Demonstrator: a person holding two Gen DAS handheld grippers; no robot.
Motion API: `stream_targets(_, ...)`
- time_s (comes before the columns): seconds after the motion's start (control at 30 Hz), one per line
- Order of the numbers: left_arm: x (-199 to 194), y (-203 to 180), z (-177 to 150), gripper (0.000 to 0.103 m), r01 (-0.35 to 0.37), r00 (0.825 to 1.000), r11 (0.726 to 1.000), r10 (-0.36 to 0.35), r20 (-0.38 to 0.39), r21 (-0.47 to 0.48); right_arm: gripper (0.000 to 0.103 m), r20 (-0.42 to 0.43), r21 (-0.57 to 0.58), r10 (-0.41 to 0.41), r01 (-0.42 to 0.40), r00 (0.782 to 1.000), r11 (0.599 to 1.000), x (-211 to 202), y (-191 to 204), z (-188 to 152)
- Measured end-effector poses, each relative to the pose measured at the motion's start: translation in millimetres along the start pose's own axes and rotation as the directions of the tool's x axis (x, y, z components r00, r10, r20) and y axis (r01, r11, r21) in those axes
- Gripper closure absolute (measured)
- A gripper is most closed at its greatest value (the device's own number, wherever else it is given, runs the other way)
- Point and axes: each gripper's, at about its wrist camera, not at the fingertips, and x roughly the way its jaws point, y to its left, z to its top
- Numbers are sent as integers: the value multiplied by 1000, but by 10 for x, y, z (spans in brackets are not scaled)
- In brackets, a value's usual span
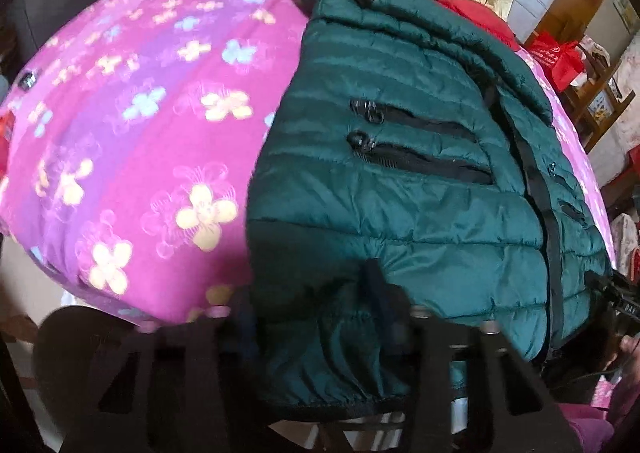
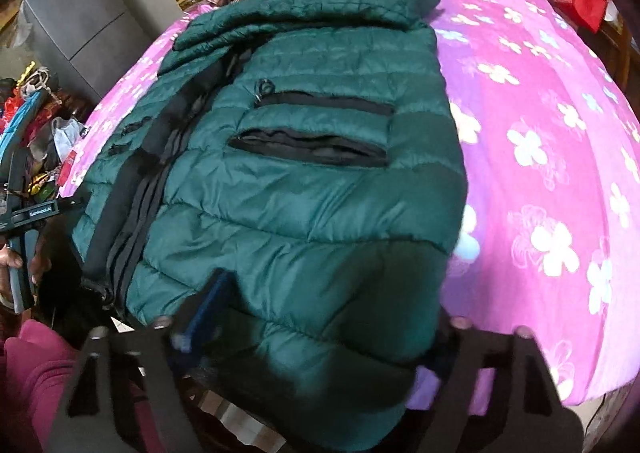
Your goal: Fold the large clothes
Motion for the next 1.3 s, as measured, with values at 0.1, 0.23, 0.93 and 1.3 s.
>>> stream_targets(0.1, -70, -35, 16, 98, -25, 999, 1000, 25, 27, 18, 56, 18, 3, -1, 1, 1000, 1000, -39, -48, 34)
stream_targets(0.23, -155, -32, 53, 103, -18, 998, 1000, 18, 55, 12, 65, 34, 13, 17, -18, 999, 1000, -117, -96, 71)
stream_targets(0.93, -793, -314, 837, 103, 4, 953, 999, -14, 304, 34, 73, 265, 16, 19, -24, 964, 1000, -776, -113, 811)
stream_targets(1.3, -714, -413, 1346, 103, -32, 928, 999, 22, 371, 21, 74, 329, 55, -26, 8, 944, 998, -819, -207, 1355)
